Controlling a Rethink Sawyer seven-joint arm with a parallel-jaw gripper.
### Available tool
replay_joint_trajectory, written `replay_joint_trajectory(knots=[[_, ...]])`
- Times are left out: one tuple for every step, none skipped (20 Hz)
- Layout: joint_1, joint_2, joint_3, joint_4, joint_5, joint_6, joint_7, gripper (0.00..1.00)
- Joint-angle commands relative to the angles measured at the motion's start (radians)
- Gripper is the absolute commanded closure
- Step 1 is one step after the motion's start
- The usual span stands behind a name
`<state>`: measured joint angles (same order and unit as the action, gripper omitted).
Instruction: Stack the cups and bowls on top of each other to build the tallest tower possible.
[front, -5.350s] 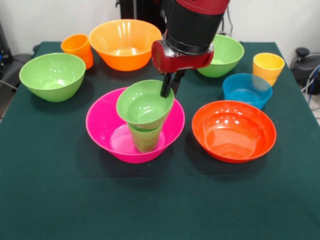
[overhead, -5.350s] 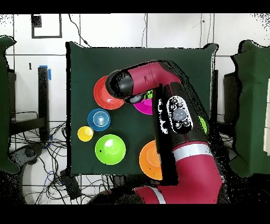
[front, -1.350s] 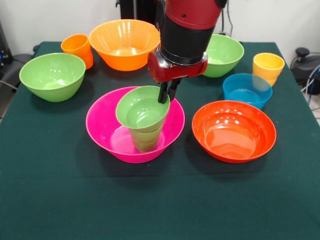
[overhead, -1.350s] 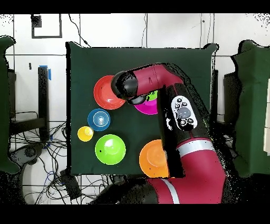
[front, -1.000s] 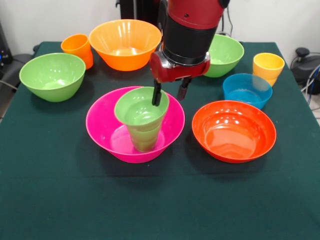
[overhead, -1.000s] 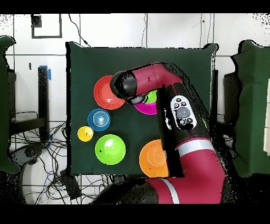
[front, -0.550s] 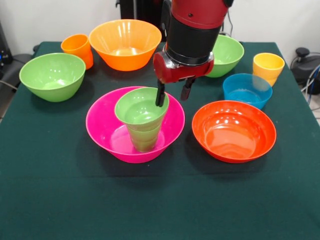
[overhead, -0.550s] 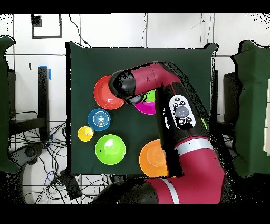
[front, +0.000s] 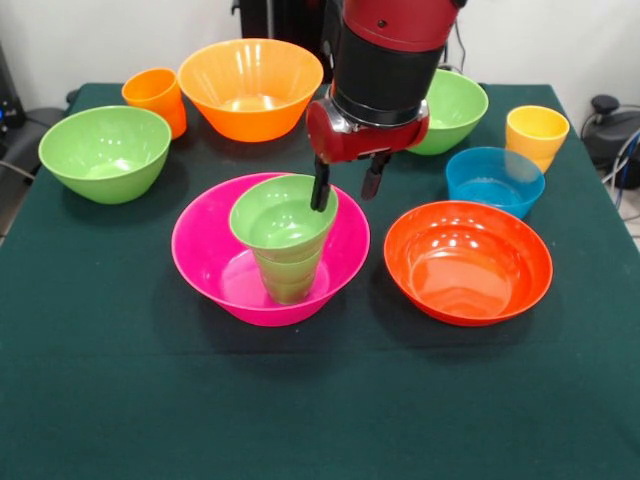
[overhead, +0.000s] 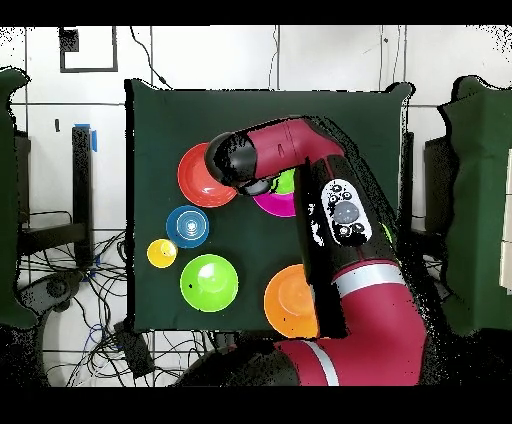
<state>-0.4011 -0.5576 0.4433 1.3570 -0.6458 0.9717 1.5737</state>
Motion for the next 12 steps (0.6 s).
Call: replay_joint_trajectory(knots=[[0.007, -0.043, 0.046, 0.029, -0.076, 0.032, -0.290, 0.00], [0.004, -0.062, 0.046, 0.045, -0.069, 0.036, -0.290, 0.00], [0.005, -0.084, 0.045, 0.057, -0.064, 0.041, -0.288, 0.00], [0.006, -0.106, 0.044, 0.067, -0.057, 0.052, -0.288, 0.00], [0.011, -0.123, 0.043, 0.070, -0.051, 0.066, -0.283, 0.00], [0.012, -0.134, 0.043, 0.079, -0.046, 0.069, -0.280, 0.00], [0.013, -0.145, 0.045, 0.087, -0.039, 0.071, -0.272, 0.00], [0.017, -0.150, 0.041, 0.096, -0.039, 0.069, -0.260, 0.00], [0.018, -0.150, 0.043, 0.110, -0.037, 0.056, -0.248, 0.00], [0.020, -0.150, 0.041, 0.124, -0.036, 0.043, -0.230, 0.00], [0.022, -0.149, 0.040, 0.138, -0.035, 0.031, -0.212, 0.00], [0.023, -0.142, 0.042, 0.151, -0.033, 0.013, -0.197, 0.00]])
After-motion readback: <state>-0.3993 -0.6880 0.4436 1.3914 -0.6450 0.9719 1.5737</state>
